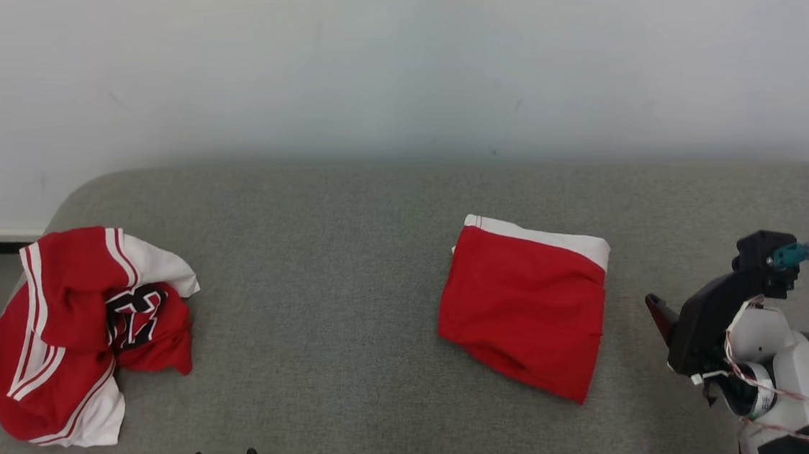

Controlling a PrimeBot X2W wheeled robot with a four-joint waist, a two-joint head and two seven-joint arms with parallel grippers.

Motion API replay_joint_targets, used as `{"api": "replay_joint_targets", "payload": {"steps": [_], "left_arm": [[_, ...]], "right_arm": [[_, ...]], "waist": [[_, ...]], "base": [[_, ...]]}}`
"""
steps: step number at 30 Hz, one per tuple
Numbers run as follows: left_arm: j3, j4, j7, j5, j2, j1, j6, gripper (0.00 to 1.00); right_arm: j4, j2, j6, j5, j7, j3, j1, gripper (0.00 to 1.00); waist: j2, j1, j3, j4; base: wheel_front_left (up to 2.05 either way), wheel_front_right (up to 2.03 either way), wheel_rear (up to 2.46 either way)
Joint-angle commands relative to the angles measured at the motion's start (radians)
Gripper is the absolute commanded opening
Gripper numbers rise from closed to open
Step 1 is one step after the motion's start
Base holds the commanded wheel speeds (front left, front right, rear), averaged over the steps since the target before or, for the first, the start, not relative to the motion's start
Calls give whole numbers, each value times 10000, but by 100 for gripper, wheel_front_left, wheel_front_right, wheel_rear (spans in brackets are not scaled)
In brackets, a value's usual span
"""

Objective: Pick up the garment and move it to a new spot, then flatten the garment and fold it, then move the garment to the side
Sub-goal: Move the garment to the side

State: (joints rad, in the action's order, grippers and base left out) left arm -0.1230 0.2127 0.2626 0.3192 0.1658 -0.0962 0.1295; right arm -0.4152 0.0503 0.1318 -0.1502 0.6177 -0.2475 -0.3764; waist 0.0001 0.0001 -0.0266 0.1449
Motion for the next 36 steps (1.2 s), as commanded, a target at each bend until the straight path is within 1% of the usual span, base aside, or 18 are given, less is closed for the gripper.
{"api": "replay_joint_targets", "payload": {"steps": [1,3,5,8,14,15,16,17,19,22,26,30,34,36], "left_arm": [[-15,17,30,163,25,208,8,100],[-21,-3,30,138,19,302,8,100],[-66,24,30,120,-5,420,9,100],[-154,51,30,127,-52,496,9,100],[-256,77,30,142,-88,607,9,100],[-256,77,30,142,-88,607,9,100],[-272,87,30,144,-86,607,9,100],[-290,97,30,147,-89,604,9,100],[-330,102,30,153,-91,615,9,100],[-402,43,30,150,-108,656,9,100],[-351,-112,30,88,-145,714,9,100],[-317,-351,32,-37,-177,890,9,100],[-560,-627,32,-95,-134,1185,9,100],[-644,-830,31,-95,-93,1369,8,100]], "right_arm": [[-365,-9,-21,74,21,-177,-417,100],[-939,-12,-22,159,15,-333,-805,100],[-1550,-2,-22,-37,-117,-350,-1116,100],[-2420,4,-23,197,-344,-517,-1339,100],[-4102,-13,-23,50,-1116,-449,-1801,100],[-4102,-13,-23,50,-1116,-449,-1801,100],[-4410,-19,-21,60,-1218,-408,-1876,100],[-4687,-33,-21,18,-1321,-317,-1987,51],[-5106,-57,-21,148,-1573,-89,-2127,0],[-5372,-54,-24,764,-1907,-178,-2268,0],[-5210,36,-33,1508,-2143,-315,-2427,0],[-4686,55,-33,2161,-2004,-169,-2457,0],[-3911,29,-27,2813,-1714,4,-2302,0],[-3507,116,-27,3151,-1508,111,-2221,0]], "waist": [[-1,-1,608,602],[-1,-1,832,803],[-1,-1,996,1002],[-1,-1,1155,1251],[-1,-1,1279,1457],[-1,-1,1279,1457],[-1,-1,1290,1470],[-1,-1,1302,1475],[-1,-1,1331,1436],[-1,-1,1389,1237],[-1,-1,1537,690],[-1,-1,1758,-83],[-1,-1,2028,-915],[-1,-1,2207,-1347]], "base": [[0,0,0],[0,0,0],[0,0,0],[0,0,0],[0,0,0],[0,0,0],[0,0,0],[0,0,0],[0,0,0],[0,0,0],[0,0,0],[0,0,0],[0,0,0],[0,0,0]]}}
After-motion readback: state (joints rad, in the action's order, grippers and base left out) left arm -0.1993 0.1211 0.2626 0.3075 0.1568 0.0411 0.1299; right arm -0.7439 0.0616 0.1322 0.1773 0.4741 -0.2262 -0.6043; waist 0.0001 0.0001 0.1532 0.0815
